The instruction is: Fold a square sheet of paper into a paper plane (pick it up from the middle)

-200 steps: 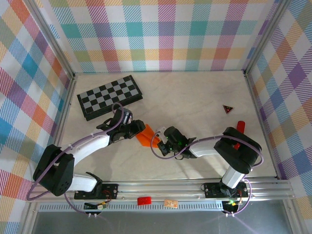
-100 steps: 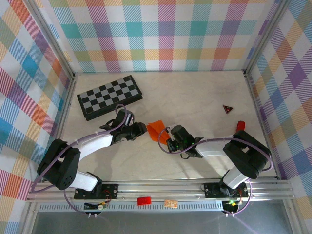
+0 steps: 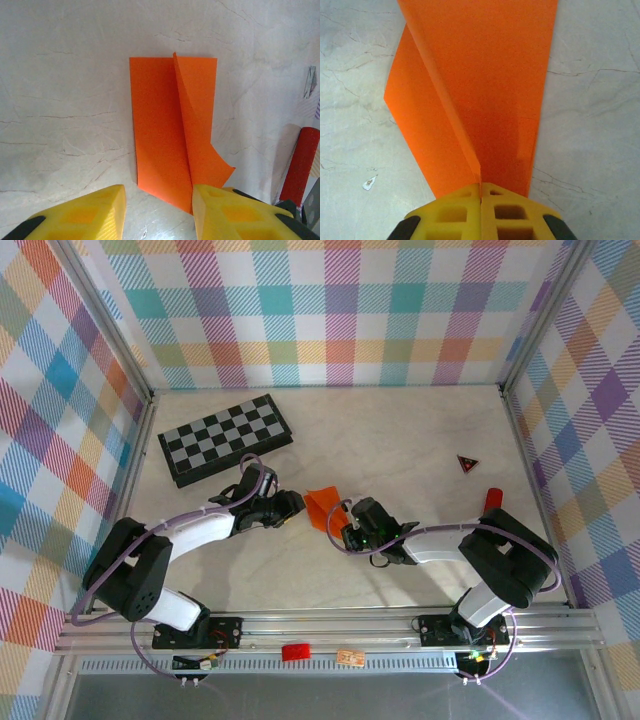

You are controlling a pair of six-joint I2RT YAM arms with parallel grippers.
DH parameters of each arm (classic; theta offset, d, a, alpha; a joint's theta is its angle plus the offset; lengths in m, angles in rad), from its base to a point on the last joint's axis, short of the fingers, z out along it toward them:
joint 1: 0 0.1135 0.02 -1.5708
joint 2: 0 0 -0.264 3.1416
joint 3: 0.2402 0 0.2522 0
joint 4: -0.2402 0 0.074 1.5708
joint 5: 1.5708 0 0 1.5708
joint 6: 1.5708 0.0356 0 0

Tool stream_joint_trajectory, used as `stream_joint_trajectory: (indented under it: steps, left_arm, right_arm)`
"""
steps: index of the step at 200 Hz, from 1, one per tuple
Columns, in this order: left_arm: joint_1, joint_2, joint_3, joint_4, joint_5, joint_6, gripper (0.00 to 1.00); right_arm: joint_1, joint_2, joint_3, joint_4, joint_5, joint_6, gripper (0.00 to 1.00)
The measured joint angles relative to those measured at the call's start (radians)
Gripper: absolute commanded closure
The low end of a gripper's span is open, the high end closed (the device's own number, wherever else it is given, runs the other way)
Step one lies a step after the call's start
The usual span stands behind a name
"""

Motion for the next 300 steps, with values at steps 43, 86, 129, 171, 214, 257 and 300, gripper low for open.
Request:
stream_joint_trajectory:
  steps: [43, 86, 129, 171, 214, 257, 300]
  left_arm:
    - [0.0, 0.01, 0.007, 0.003, 0.008, -0.001, 0.6]
    - [0.0, 0.022, 0.022, 0.003, 0.017, -0.005, 0.66]
    - [-0.001, 0.023, 0.026, 0.007, 0.024, -0.01, 0.76]
    - [-0.005, 0.051, 0.026, 0.041, 0.052, -0.012, 0.83]
    - [-0.045, 0.123, 0.053, 0.091, 0.097, -0.012, 0.84]
    - [-0.077, 0.198, 0.1, 0.138, 0.123, -0.016, 0.85]
    - [-0.081, 0.236, 0.109, 0.166, 0.129, -0.028, 0.85]
  right_arm:
    - [0.0, 0.0, -0.001, 0.003, -0.007, 0.008, 0.94]
    - [-0.002, 0.0, -0.022, 0.044, -0.018, 0.012, 0.93]
    - [-0.002, 0.0, -0.027, 0.055, -0.026, 0.015, 0.93]
    - [-0.002, 0.0, -0.041, 0.082, -0.037, 0.038, 0.93]
    - [-0.002, 0.0, -0.055, 0.11, -0.054, 0.064, 0.91]
    - [-0.002, 0.005, -0.063, 0.133, -0.072, 0.079, 0.9]
    - [-0.002, 0.011, -0.063, 0.145, -0.085, 0.092, 0.87]
